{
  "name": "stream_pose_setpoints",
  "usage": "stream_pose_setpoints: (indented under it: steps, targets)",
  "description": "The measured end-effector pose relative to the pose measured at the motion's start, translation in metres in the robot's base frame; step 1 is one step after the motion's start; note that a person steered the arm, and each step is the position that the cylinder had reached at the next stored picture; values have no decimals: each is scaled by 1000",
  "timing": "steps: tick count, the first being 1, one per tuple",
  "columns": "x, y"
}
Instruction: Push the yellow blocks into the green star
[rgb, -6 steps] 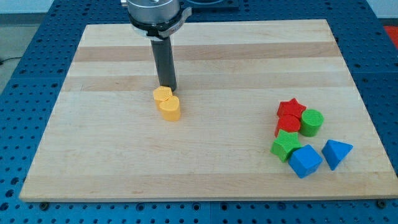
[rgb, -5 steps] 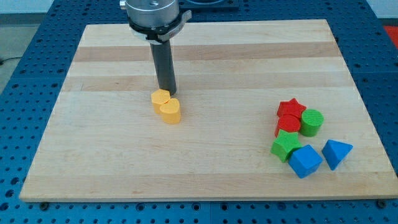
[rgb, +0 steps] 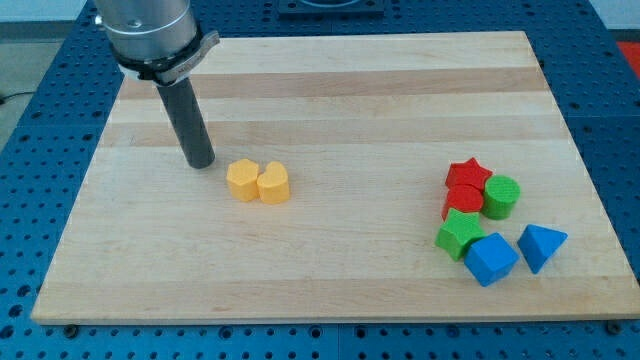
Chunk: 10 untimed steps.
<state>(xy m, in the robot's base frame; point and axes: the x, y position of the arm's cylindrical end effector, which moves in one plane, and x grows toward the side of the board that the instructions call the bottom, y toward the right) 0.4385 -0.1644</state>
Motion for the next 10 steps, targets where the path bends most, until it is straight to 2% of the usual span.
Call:
stream_pose_setpoints:
  steps: [1, 8, 10]
  targets:
    - [21, 13]
    - [65, 202]
    - [65, 221]
